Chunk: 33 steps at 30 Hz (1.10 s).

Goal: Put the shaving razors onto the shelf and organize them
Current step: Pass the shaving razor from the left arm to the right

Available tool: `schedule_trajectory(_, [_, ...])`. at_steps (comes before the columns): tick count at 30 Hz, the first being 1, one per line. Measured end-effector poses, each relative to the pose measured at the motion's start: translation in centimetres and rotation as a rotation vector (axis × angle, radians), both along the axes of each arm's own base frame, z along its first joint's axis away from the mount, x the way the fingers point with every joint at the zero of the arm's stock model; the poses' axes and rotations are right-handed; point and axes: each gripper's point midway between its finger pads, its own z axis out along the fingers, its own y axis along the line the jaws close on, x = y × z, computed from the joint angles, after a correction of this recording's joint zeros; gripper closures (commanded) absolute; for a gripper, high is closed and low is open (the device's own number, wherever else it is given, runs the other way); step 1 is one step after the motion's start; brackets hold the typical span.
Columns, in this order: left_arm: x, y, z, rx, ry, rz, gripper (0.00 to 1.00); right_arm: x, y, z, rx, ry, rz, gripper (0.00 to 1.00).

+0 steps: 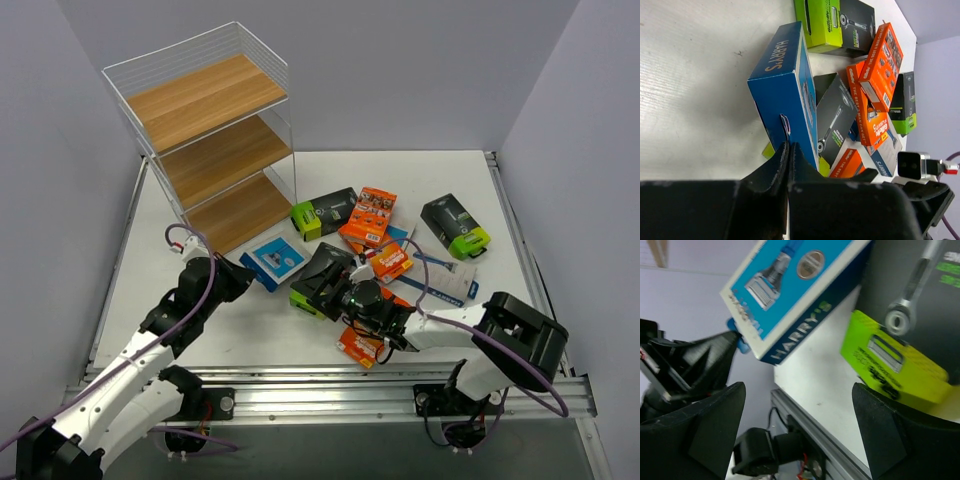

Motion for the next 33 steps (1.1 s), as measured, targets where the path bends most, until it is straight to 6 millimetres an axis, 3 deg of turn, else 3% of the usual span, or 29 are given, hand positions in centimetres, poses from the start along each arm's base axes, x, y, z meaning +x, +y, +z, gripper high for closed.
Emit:
schedule_trajectory(4, [-0.6,-0.4,0.0,-0.006,0.004,-0.016,0.98,0.9,1.7,1.4,0.078,-0.008,-0.009,0.17])
schedule_trajectory(15, [-2.2,-1.1,-0.5,-0.011,0.015,-0.051,0.98,1.3,5.1,1.0,0.141,0.032,0.009,0.16])
schedule_trajectory(24, [-3.1,-1.3,-0.1,-0.037,0.006,-0.062,0.98,1.3,6.1,-0.4,0.195,0.084,-0.002,0.17])
schedule_trajectory(33, [-3.9,-0.9,0.2,-0.054,-0.001,-0.056,0.98,1.3,7.2,0.2,0.265,0.101,0.002,0.28])
